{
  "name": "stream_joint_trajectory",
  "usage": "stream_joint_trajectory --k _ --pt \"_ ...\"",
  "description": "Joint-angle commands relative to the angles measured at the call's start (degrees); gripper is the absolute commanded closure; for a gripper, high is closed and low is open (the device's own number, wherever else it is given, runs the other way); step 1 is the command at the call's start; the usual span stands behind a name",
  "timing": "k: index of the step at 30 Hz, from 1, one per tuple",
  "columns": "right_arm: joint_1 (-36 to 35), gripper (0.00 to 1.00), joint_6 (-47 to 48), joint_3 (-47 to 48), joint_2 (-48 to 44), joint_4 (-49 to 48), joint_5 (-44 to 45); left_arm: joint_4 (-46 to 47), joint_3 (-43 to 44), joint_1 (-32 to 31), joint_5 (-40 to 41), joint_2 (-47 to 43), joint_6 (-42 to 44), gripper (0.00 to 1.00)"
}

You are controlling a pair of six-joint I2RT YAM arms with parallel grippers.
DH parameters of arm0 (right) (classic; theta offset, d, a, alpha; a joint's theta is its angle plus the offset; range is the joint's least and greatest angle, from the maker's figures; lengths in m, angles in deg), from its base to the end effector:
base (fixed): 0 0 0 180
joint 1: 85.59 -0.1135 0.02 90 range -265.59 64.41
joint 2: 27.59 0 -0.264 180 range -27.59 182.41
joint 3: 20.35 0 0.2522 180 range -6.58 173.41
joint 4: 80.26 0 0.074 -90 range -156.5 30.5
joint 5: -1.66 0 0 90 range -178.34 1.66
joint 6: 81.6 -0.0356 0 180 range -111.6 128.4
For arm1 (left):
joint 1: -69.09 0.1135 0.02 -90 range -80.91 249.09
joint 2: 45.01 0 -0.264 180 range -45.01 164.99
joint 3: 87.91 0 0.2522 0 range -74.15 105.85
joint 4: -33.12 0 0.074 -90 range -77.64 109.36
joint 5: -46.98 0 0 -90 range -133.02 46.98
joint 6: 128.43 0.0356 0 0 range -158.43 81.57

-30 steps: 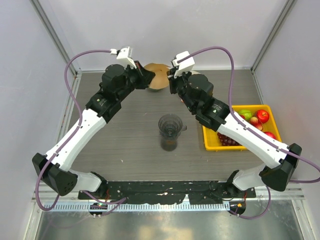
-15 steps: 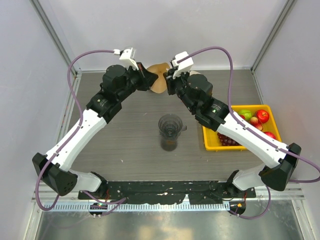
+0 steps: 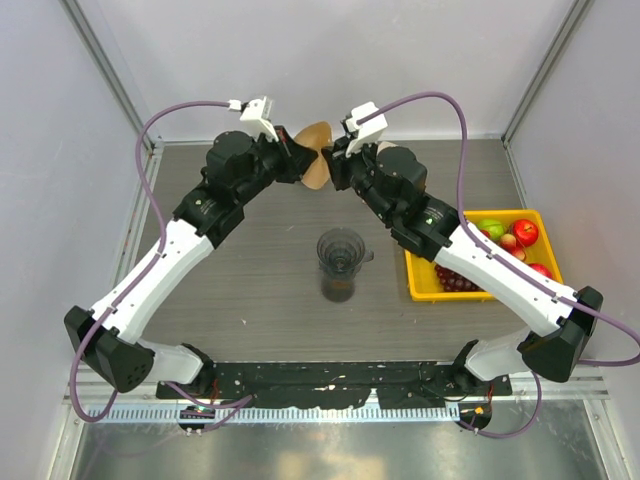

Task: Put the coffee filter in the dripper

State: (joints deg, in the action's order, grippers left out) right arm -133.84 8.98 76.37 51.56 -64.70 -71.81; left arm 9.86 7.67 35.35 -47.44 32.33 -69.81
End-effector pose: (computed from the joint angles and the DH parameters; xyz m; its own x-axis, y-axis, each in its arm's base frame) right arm 0.2198 0.2311 0.4527 0.0287 0.0176 -0.9994 -0.5256 0.8507 -0.0001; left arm 0.2569 -0.1749 0.4404 -0.3837 -0.3680 -0.8469 0.4894 0.6967 -0.5245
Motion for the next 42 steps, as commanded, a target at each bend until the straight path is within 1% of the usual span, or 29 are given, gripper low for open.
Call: stream_joint_trajectory --k 1,2,3,4,7,9,11,14,17,20,23,25,27,37,39,41,42 --pt "1.7 0.79 -3.2 1.8 -1.5 -0.3 0.3 2.0 1.1 0.1 8.0 -2.7 -1.2 1.00" --pt "2.0 0.64 -3.9 1.3 -1.7 -0.4 0.3 2.3 1.2 0.2 8.8 -2.9 -1.7 1.00" --pt "2.6 0.57 -4.3 1.1 -1.9 -0.4 -0.1 2.8 1.3 0.2 9.2 -2.8 -2.1 1.00" --pt "3.0 0.49 -4.9 0.7 -2.1 -1.0 -0.4 3.3 1.4 0.2 9.2 -2.8 -2.6 1.00" --pt "4.7 0.40 -6.6 0.6 -2.2 -1.5 -3.1 3.0 2.4 0.2 9.1 -2.1 -4.2 1.00" --pt "5.6 0.31 -7.5 0.9 -2.3 -1.5 -6.2 3.3 2.6 0.2 9.0 -2.0 -4.6 1.00" --pt "5.9 0.29 -7.9 0.7 -2.3 -1.5 -7.3 3.5 2.8 0.2 9.2 -1.8 -5.0 1.00" --pt "5.9 0.30 -8.4 1.1 -1.9 -1.5 -7.5 3.9 2.7 0.2 8.8 -1.8 -5.6 1.00" --pt "5.9 0.35 -10.1 1.6 -1.2 -0.9 -7.6 4.2 2.7 0.2 9.2 -1.7 -6.3 1.00" --pt "5.9 0.37 -11.2 2.4 -0.4 -0.1 -6.5 4.4 2.1 0.0 10.3 -1.8 -8.1 1.00" --pt "5.7 0.46 -12.6 3.3 0.6 0.0 -4.3 4.5 2.0 -0.4 11.5 -1.6 -9.4 1.00" --pt "5.5 0.48 -12.6 3.9 1.3 0.1 -2.5 4.3 1.9 -0.5 12.2 -1.5 -10.5 1.00" --pt "5.1 0.48 -12.4 4.5 2.0 0.5 0.0 4.3 1.9 -0.6 12.6 -1.4 -11.8 1.00" --pt "4.3 0.44 -11.7 4.2 2.2 0.5 4.1 3.5 3.5 -0.6 13.5 0.7 -18.1 1.00" --pt "4.2 0.47 -11.3 4.1 2.1 -0.2 4.4 3.5 4.0 -0.7 12.7 1.1 -18.2 1.00" --pt "4.2 0.54 -11.0 4.1 2.1 -0.8 4.8 3.8 4.0 -0.9 12.1 1.5 -18.5 1.00" --pt "4.2 0.60 -10.8 4.1 2.1 -1.3 5.3 4.0 3.9 -0.9 11.8 1.7 -18.6 1.00"
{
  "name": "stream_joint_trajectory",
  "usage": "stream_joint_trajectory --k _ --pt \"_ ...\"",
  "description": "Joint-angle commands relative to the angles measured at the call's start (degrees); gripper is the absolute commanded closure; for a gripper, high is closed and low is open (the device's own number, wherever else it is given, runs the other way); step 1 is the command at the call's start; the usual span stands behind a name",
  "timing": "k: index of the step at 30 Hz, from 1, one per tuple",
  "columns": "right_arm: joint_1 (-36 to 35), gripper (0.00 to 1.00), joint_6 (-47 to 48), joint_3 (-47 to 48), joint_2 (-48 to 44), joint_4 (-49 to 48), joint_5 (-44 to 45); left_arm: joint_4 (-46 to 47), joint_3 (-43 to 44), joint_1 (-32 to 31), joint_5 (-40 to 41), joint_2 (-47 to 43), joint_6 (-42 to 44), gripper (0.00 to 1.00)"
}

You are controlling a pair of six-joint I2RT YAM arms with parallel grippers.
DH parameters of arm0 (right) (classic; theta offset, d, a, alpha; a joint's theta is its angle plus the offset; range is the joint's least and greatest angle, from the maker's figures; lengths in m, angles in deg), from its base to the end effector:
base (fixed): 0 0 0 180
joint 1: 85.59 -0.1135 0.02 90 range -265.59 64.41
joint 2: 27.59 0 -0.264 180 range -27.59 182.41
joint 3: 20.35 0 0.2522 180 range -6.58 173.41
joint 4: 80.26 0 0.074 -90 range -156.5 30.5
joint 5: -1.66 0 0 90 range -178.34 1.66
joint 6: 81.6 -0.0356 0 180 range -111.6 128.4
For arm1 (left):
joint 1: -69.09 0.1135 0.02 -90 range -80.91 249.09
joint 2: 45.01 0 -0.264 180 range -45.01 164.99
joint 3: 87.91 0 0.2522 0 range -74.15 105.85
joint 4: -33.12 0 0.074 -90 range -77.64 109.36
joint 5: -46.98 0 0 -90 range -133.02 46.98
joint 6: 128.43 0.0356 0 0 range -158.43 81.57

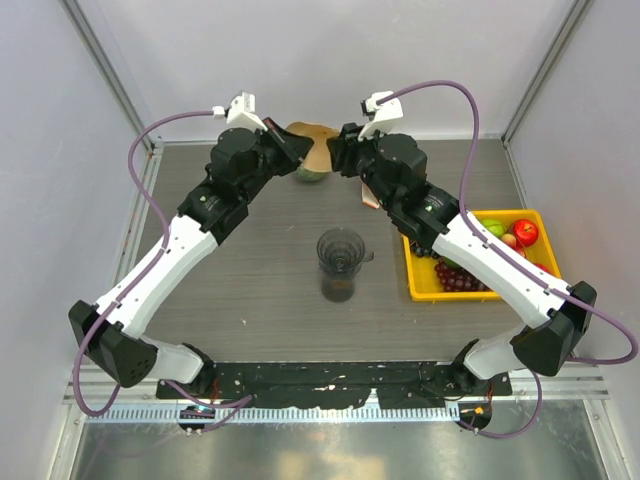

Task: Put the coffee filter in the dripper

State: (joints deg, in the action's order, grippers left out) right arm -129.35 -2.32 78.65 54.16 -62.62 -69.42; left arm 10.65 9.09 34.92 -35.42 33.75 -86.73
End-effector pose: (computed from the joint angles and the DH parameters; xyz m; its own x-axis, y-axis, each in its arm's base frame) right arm 0.2468 0.2204 0.4488 -0.0830 0.1642 -0.9829 -0.4118 0.8925 0.1838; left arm 0.2650 -0.1742 0.4433 -0.3748 -0.6401 -0.6707 0.2522 0.6258 -0.7381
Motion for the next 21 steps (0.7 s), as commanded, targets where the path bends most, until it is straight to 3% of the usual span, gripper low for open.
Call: stream_joint_trajectory --k 1,3,7,9,11,16,21 --pt "-0.3 0.64 0.5 1.8 -0.4 -3.5 3.2 3.2 2.5 -0.5 -0.4 0.3 -1.7 1.00" --pt "-0.2 0.78 1.4 2.0 -0.4 -3.6 4.3 3.2 2.4 -0.5 -0.6 0.3 -1.6 1.00" --pt "-0.3 0.95 2.5 2.4 0.1 -3.6 6.2 3.2 2.2 -0.6 -1.4 0.3 0.6 0.94" --pt "-0.1 0.95 3.3 2.7 0.3 -3.6 6.6 2.2 2.4 -0.7 -1.9 0.0 4.1 0.72" --pt "-0.2 0.95 4.6 2.9 0.3 -3.6 6.3 -0.9 3.3 -0.8 -1.5 -0.3 9.8 0.41" --pt "-0.1 0.95 8.0 1.6 -0.6 -3.6 4.6 -2.7 1.2 0.0 -2.1 -2.6 23.6 0.02" --pt "-0.2 0.95 9.7 1.4 -1.3 -3.4 1.8 -3.9 2.4 1.7 -7.3 -2.6 29.2 0.01"
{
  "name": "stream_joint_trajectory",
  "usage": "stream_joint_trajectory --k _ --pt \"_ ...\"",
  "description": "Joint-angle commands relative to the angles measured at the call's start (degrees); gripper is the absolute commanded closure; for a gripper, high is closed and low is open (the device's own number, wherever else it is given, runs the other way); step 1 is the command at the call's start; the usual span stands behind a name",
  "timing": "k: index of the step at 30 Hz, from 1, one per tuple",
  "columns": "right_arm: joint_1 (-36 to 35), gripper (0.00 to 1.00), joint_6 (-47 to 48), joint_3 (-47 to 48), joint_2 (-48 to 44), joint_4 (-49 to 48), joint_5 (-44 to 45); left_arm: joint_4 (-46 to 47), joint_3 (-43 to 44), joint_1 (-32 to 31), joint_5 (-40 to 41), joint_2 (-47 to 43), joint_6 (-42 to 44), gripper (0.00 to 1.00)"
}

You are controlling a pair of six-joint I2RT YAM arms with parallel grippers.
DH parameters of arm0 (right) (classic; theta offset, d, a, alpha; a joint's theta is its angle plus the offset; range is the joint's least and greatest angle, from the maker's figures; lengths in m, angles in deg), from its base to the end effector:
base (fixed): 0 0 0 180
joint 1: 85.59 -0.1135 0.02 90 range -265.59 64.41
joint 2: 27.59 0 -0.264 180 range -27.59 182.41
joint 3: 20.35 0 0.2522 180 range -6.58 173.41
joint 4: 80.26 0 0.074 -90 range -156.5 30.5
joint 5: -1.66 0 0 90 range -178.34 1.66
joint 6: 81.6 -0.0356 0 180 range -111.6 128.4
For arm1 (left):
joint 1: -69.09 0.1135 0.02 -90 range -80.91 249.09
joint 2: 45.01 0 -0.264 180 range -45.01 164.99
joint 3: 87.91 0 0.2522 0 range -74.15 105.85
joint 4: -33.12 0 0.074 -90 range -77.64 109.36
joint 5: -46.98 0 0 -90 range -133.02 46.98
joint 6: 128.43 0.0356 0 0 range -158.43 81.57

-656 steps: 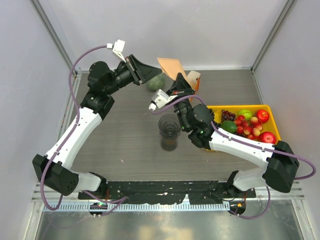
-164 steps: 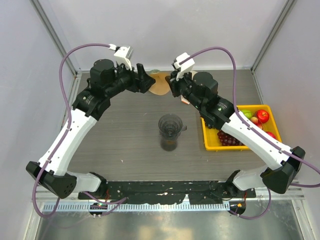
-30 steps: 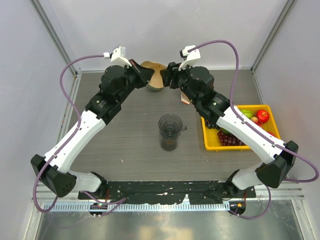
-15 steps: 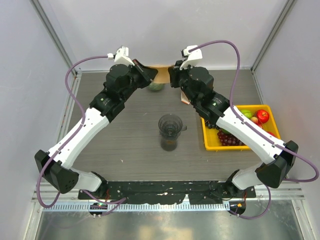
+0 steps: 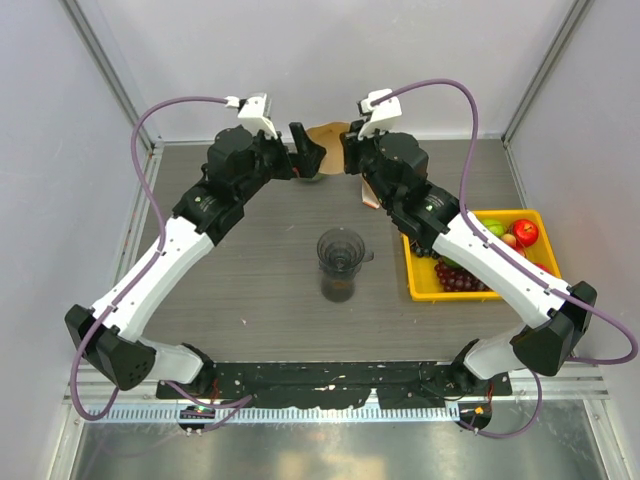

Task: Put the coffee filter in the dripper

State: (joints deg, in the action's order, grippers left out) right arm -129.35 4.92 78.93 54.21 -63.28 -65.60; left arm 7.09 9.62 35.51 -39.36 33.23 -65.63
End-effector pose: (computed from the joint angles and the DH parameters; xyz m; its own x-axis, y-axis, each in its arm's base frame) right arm 0.2477 0.2181 0.4515 -0.0155 0.0627 -0.9979 -0.3584 0.9314 0.0641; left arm 0.2620 -0.1712 0.4424 -0.3151 -0.3383 -0.8867 0.3993 0.8003 -0.4473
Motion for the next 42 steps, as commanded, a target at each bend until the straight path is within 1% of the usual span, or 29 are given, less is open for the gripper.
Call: stream_joint_trajectory --k 1,4,7,19,24,26,30,42 --pt "-0.2 0.95 2.3 1.1 -1.5 -2.6 -2.2 0.1 2.1 1.2 -5.1 -2.1 8.5 0.00" --pt "-0.3 0.95 1.6 1.1 -1.4 -1.7 -2.7 1.7 2.4 1.2 -6.6 -1.8 9.0 0.01" --pt "-0.2 0.95 1.1 1.6 -1.2 -1.2 -3.1 1.6 3.4 1.2 -7.0 -0.6 8.8 0.15" --pt "-1.3 0.95 1.8 2.0 -0.9 -1.4 -3.9 1.6 6.1 1.2 -7.0 2.4 5.0 0.47" --pt "-1.9 0.95 1.6 1.9 -0.9 -1.4 -4.4 1.8 6.9 0.9 -7.6 3.1 3.5 0.72" --pt "-2.1 0.95 1.7 1.9 -0.9 -1.2 -4.6 2.3 7.1 0.5 -7.7 3.3 2.9 0.83" --pt "-2.3 0.95 1.5 2.4 -0.4 -0.9 -4.7 3.0 7.0 -0.1 -8.4 3.5 2.9 1.00" --pt "-2.3 0.95 1.6 3.6 0.8 -0.3 -4.5 5.2 4.7 -1.4 -13.2 2.4 3.5 1.00"
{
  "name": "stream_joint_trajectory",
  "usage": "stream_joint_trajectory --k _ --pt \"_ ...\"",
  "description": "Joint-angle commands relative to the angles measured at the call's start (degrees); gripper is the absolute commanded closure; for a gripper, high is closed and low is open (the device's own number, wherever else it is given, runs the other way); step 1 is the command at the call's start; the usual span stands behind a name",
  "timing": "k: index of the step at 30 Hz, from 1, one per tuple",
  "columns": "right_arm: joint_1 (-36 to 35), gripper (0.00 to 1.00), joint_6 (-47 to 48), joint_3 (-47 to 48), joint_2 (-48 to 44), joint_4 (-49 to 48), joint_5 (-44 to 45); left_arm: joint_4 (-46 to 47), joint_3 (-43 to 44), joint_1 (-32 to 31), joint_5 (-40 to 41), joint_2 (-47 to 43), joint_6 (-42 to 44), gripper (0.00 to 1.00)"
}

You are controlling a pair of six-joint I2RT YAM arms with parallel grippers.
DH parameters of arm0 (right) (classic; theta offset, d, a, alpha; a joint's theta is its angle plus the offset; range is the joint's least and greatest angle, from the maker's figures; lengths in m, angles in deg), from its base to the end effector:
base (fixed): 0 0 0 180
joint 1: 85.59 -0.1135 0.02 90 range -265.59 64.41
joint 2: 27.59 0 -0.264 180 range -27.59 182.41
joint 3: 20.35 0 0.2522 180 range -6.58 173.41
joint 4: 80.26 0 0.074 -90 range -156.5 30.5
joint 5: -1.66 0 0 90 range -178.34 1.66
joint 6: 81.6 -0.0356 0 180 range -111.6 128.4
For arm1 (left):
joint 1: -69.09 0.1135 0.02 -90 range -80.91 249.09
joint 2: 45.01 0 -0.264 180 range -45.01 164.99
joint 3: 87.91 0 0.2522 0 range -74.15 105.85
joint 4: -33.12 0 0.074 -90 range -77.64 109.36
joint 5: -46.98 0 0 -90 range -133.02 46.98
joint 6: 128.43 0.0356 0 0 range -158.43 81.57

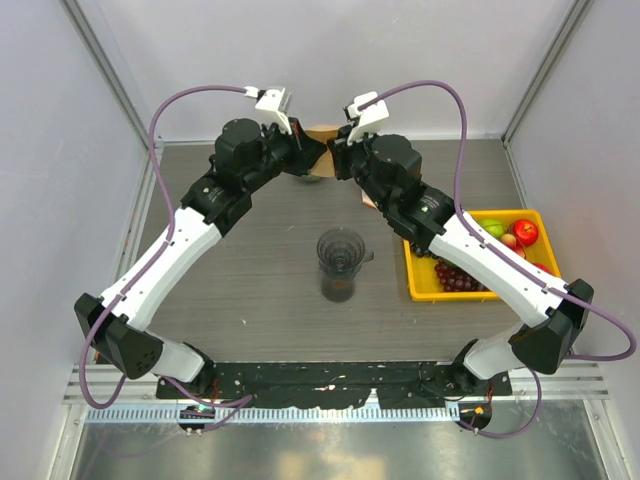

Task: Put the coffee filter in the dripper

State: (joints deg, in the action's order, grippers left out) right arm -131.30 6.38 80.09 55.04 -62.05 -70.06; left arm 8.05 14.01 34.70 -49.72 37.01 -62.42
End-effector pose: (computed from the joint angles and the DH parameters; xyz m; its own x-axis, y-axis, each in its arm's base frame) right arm 0.2413 0.2313 0.4517 -0.0211 0.0263 -0.9994 -0.4602 0.8872 0.0331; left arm 0.2695 -0.1895 0.4509 -0.3350 -0.2600 -0.9056 0.5699 0.7095 -0.4145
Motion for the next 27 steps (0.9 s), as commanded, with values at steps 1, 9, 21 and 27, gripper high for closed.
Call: stream_joint_trajectory --k 1,9,21,27 --pt "-0.3 0.95 0.2 2.4 0.0 -1.5 -0.5 4.3 0.2 -0.6 -3.0 -1.4 0.4 1.00" --pt "-0.3 0.95 0.9 -1.3 -2.7 -6.6 -4.9 5.0 -1.8 -0.4 -3.4 -2.7 0.9 1.00" --pt "-0.2 0.95 0.6 -1.2 -3.4 -2.7 0.2 1.8 -1.5 -0.5 2.6 -4.7 1.0 0.63" --pt "1.2 0.95 -0.3 -4.1 -5.7 -1.5 0.4 0.4 -3.8 -0.1 3.4 -7.3 2.7 0.52"
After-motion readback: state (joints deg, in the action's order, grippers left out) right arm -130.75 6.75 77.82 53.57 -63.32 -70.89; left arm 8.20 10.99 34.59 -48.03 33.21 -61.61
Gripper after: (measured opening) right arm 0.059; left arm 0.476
